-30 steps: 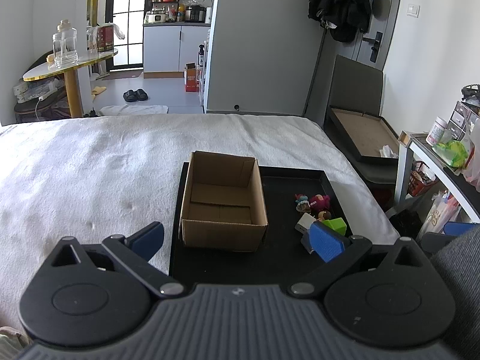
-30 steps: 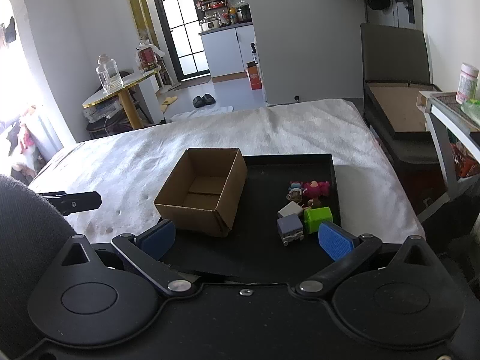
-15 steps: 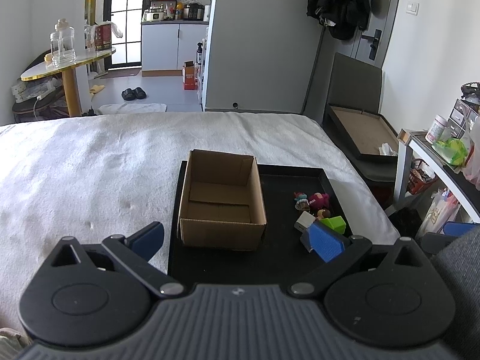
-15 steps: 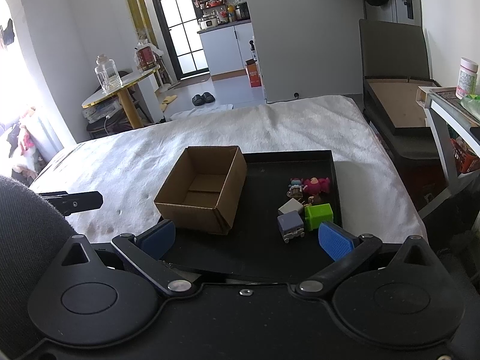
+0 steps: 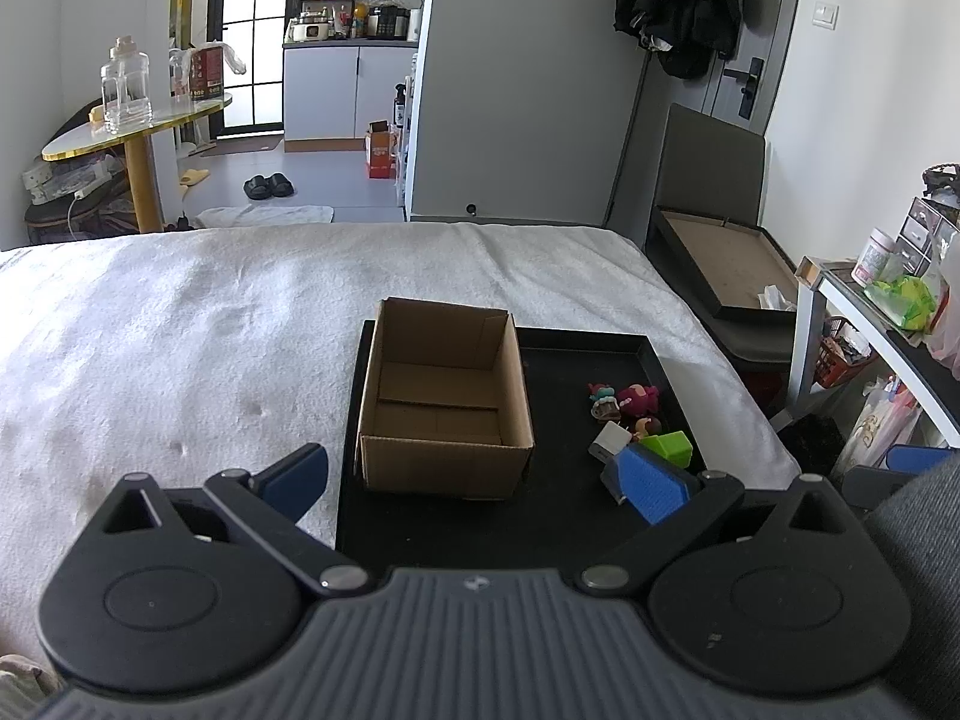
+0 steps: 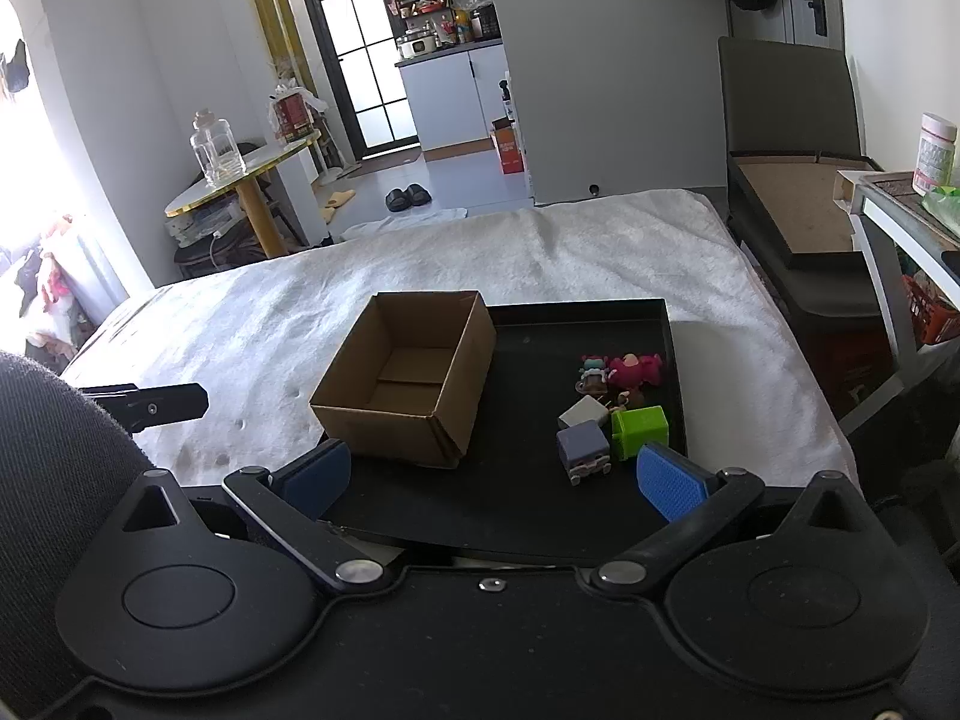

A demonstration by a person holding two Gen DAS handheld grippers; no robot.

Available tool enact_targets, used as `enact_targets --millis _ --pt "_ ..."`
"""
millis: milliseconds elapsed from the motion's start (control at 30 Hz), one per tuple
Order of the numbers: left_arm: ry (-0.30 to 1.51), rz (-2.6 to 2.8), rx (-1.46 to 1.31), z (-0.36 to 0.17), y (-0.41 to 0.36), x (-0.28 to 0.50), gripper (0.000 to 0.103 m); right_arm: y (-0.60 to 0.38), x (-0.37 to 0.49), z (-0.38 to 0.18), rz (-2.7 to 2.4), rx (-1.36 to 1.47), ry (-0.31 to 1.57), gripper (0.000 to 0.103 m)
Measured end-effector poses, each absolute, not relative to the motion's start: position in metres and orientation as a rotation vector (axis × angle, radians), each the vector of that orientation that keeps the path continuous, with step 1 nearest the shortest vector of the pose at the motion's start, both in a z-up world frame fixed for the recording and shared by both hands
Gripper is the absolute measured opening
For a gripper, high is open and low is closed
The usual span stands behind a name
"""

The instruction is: Organize rigid objects

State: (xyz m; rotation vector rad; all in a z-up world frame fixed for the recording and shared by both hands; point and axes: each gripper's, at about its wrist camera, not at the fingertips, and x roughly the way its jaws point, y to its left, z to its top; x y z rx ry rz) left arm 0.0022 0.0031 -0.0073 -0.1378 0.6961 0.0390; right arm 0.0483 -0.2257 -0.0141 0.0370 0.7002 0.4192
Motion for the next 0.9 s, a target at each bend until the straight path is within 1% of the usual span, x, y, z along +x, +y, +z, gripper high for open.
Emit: enact_targets --millis 900 --pt "0.699 0.036 -0.142 -0.0060 0.0028 0.0024 0.103 -0.2243 0.0484 -0.0112 0.419 0.033 0.692 0.103"
